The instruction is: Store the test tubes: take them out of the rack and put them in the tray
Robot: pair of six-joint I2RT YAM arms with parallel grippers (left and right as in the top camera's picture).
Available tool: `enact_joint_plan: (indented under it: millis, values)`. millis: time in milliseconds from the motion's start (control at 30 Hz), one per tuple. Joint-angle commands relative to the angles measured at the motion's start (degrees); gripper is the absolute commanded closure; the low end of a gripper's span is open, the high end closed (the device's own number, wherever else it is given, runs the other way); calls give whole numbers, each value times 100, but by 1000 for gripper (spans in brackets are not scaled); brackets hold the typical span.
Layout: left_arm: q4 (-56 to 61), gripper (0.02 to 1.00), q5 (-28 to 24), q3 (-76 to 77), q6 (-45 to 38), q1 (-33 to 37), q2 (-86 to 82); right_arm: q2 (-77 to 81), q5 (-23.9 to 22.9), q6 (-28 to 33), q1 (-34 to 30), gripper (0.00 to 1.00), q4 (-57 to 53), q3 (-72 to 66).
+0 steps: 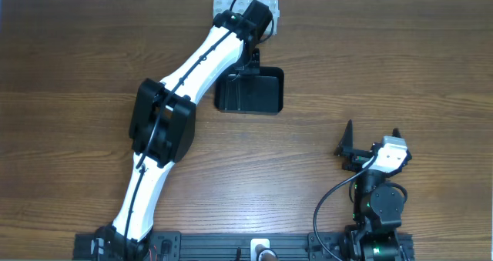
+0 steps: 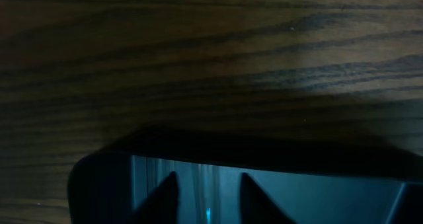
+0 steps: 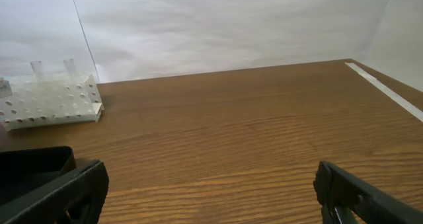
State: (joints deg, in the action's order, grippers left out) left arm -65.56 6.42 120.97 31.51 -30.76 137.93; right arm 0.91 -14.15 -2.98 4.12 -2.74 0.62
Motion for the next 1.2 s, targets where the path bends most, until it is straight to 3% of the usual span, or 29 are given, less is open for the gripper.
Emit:
enact_joint_plan:
  millis: [33, 67, 233, 367, 500, 567, 667, 867, 967, 1200]
  values:
    - [-13, 614, -33, 11, 20, -22, -304, -48, -90, -35, -11, 9, -7, -33]
    - [-13, 599, 22, 11, 22, -22, -444, -48, -90, -33, -11, 9, -7, -33]
    - [26, 332, 660, 11, 22, -42, -1604, -48, -90, -33, -11, 7, -7, -33]
    - [275, 264, 1322, -90, -22, 33, -2660, -48, -90, -33, -11, 9, -7, -33]
    - [1563, 40, 1530, -896, -1119, 286, -3773, -48, -90, -33, -11, 9, -7, -33]
    - [2693, 20, 1504, -1744, -1650, 511, -4439, -48, -90, -33, -11, 9, -7, -33]
    - [4256, 18, 1209, -3220, -1993, 966, -5407, -48, -90, -35, -11, 9, -7, -33]
    - [6769, 20, -424, -6485, -2243, 2280, -7396, -48, -90, -33, -11, 9, -7, -33]
    - [7246, 23, -804, -7705, -2527, 2686, -8293, -48, -90, -33, -11, 9, -7, -33]
    - [7178, 20, -839, -9652, -2769, 2927, -10487, -48, -90, -33, -11, 9, -7, -33]
